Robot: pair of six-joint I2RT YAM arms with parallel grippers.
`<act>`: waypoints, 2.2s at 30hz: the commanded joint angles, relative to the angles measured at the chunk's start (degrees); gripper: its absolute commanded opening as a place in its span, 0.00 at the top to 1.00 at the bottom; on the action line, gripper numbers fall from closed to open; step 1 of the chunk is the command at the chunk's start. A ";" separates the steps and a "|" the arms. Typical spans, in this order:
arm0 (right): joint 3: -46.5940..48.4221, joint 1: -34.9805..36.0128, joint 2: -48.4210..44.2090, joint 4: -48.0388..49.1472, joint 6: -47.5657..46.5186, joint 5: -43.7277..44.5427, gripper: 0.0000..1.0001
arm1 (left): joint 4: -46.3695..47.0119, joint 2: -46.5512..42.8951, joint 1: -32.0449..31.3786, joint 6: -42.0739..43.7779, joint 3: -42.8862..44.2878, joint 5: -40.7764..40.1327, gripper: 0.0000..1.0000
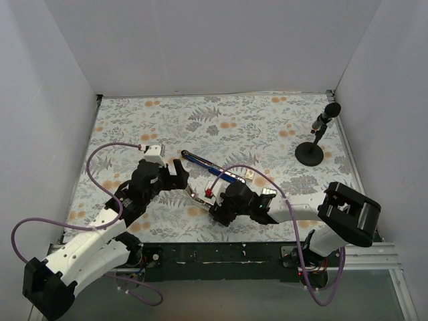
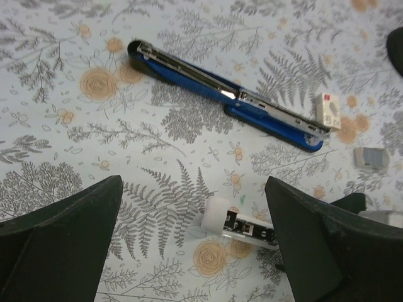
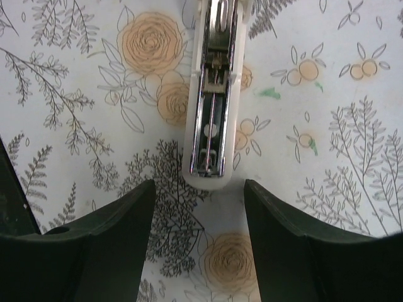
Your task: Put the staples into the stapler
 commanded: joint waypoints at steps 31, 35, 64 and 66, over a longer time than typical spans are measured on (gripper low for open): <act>14.51 -31.16 -19.46 -56.86 33.92 19.16 0.58 | 2.07 -20.83 0.29 11.35 -0.42 -11.17 0.02; 14.24 -32.56 -16.12 -55.37 35.15 17.67 0.59 | 1.71 -21.45 0.29 11.17 -0.42 -11.34 0.02; 8.53 -36.26 -9.26 -45.87 35.33 14.33 0.71 | 1.01 -21.72 0.29 12.14 -0.77 -11.34 0.02; 8.36 -36.26 -9.18 -45.35 35.42 13.88 0.71 | 0.92 -21.54 0.29 12.14 -0.59 -11.16 0.02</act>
